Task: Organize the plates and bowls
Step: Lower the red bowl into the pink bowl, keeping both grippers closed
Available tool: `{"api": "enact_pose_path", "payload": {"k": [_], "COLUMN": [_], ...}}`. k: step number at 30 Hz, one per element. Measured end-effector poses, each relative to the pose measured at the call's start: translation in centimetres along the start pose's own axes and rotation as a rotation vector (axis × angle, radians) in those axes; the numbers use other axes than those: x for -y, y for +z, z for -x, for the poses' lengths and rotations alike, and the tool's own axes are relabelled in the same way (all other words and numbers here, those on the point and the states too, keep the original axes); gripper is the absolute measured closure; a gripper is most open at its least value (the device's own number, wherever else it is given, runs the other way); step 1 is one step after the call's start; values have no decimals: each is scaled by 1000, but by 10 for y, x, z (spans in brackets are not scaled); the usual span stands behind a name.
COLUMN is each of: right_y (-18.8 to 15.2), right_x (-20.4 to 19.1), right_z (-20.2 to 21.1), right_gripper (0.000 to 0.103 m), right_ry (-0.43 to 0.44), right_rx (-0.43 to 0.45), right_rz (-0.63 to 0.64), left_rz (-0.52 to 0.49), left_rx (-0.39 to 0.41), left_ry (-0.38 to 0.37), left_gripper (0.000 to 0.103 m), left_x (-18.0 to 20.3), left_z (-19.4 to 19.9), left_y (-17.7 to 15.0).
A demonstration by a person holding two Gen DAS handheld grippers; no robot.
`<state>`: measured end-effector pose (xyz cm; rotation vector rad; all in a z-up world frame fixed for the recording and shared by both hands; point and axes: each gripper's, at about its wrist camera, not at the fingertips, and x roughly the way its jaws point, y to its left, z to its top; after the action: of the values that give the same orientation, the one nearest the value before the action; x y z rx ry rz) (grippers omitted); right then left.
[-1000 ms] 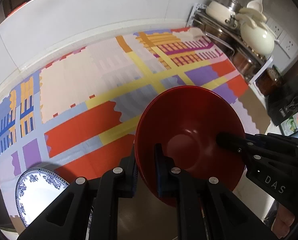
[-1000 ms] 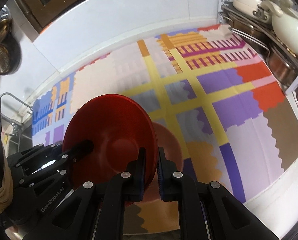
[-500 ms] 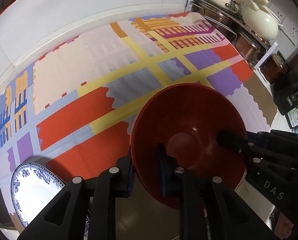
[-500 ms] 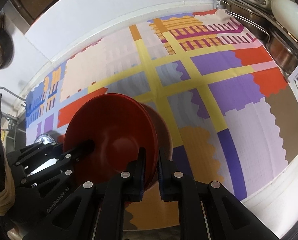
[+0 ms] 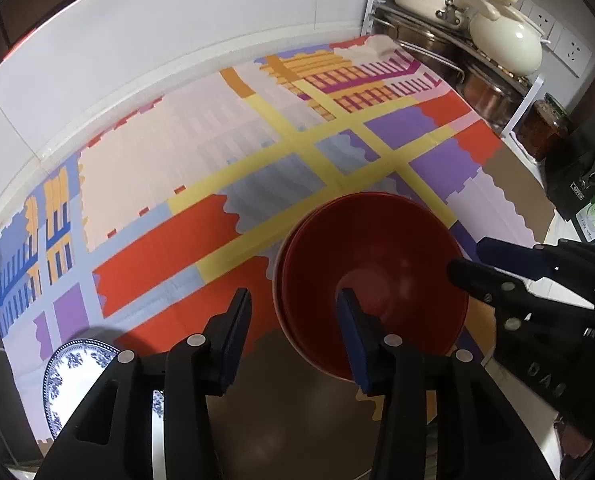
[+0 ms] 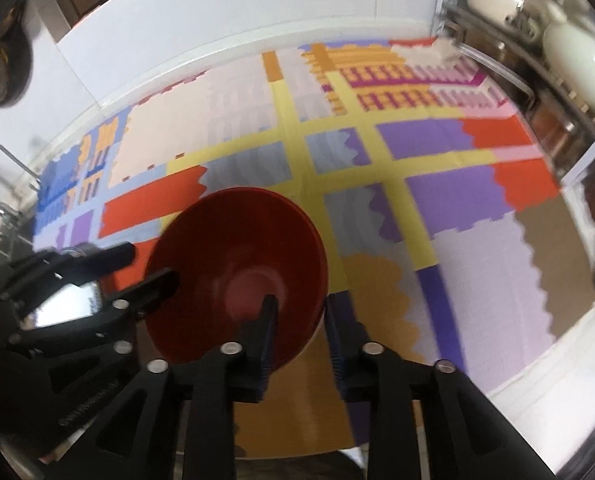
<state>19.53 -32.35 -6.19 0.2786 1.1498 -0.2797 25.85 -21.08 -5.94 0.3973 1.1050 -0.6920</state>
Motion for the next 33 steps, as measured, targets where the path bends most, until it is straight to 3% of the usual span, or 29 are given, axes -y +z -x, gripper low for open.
{"api": "enact_pose_path", "payload": {"k": [8,18,33], "right_y": [3,5,4], "right_x": [9,16,24], "right_z": [13,-12,-44], "right_gripper": [68,68,68], "right_ry": [1,13,61], "right_rx": [53,4,-82], "right_rz": [-47,-102,-185], "left_rz": [35,62,83], "left_rx": [4,-31,-127], "left_ry": [9,31,-4], "left_gripper": [54,54,54], "left_x": [-8,-16,-14], "left_z": [0,-18,-54], "left_y": [2,3,5]}}
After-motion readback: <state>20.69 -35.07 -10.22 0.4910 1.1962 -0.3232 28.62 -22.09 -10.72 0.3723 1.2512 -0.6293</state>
